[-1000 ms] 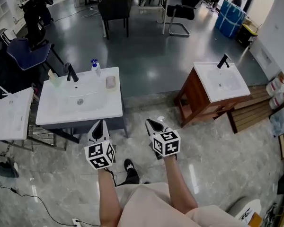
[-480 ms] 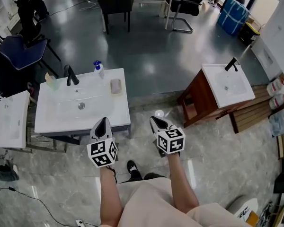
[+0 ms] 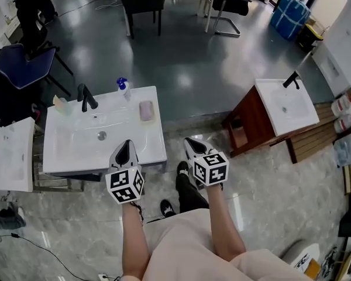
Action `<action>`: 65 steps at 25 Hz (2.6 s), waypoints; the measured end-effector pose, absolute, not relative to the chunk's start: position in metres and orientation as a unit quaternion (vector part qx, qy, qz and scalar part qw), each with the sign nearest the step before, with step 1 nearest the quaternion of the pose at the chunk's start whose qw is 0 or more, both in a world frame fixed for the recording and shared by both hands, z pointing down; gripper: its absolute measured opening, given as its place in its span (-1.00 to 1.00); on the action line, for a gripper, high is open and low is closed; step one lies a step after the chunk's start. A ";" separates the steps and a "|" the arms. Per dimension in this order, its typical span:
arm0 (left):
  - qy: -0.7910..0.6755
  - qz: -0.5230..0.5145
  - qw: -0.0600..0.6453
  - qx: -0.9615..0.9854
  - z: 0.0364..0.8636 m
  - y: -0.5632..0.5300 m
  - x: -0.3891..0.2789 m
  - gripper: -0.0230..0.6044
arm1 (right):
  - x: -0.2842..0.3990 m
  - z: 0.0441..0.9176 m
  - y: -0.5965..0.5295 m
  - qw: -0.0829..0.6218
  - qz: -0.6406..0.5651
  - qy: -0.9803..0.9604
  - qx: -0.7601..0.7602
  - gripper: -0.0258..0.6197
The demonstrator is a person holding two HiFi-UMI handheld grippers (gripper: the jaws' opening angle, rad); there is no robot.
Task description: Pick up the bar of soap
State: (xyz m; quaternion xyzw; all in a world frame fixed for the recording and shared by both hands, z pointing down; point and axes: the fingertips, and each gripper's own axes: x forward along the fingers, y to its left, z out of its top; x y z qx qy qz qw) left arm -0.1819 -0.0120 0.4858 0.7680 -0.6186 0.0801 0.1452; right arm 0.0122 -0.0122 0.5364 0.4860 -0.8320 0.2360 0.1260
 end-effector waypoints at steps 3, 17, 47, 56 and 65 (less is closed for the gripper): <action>-0.620 0.085 0.142 0.767 0.488 -0.030 -0.185 -0.90 | 0.008 0.535 -0.035 0.136 0.228 -0.835 0.481 -0.90; -0.646 0.117 0.135 0.742 0.497 -0.141 -0.201 -0.90 | -0.025 0.517 -0.179 0.123 0.201 -0.870 0.433 -0.90; -0.644 0.217 0.267 0.683 0.605 -0.181 -0.149 -0.34 | -0.062 0.605 -0.302 0.221 0.244 -0.895 0.301 -0.90; -0.634 0.253 0.286 0.673 0.627 -0.189 -0.142 -0.27 | -0.084 0.613 -0.289 0.256 0.210 -0.914 0.234 -0.90; -0.625 0.282 0.321 0.653 0.651 -0.185 -0.141 -0.27 | -0.074 0.614 -0.301 0.235 0.239 -0.911 0.239 -0.90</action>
